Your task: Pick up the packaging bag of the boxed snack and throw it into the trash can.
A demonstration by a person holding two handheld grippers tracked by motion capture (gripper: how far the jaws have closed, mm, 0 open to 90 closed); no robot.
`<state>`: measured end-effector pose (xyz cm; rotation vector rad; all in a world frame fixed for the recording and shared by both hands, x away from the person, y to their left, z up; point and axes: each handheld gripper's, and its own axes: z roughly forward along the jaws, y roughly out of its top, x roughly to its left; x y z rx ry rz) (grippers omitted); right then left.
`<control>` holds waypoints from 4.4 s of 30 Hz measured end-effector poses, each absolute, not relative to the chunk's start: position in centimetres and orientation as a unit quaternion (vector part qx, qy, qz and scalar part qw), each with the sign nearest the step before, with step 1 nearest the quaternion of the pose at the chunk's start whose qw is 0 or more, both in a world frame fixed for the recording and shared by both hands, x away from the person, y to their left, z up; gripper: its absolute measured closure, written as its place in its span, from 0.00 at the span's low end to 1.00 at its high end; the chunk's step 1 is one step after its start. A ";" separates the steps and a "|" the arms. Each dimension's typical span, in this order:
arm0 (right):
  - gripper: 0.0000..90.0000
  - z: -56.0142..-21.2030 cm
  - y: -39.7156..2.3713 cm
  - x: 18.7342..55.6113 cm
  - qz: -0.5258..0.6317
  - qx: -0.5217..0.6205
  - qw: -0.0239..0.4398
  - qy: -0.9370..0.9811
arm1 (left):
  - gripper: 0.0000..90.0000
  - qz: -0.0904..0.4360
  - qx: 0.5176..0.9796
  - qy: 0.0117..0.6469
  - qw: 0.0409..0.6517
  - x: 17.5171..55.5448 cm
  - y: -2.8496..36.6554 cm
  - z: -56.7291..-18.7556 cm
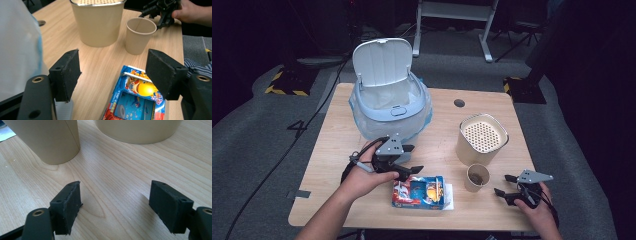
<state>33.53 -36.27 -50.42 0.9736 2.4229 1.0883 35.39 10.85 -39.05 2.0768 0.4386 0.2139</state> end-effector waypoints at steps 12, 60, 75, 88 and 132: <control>0.29 -50.4 -36.3 33.5 0.380 0.340 0.156 0.846 | 0.42 0.044 0.882 0.193 0.427 36.3 9.9 -43.3; 0.29 -50.4 -36.3 33.5 0.380 0.340 0.156 0.846 | 0.84 0.040 0.891 0.196 0.407 36.7 9.8 -43.1; 0.29 -50.4 -36.3 33.5 0.380 0.340 0.156 0.846 | 0.84 0.077 0.823 0.206 0.524 36.7 11.6 -39.4; 0.29 -50.4 -36.3 33.5 0.380 0.340 0.156 0.846 | 0.84 0.127 0.752 0.220 0.608 36.6 13.7 -34.9; 0.29 -50.4 -36.3 33.5 0.380 0.340 0.156 0.846 | 0.84 0.222 0.685 0.258 0.645 40.3 18.4 -25.0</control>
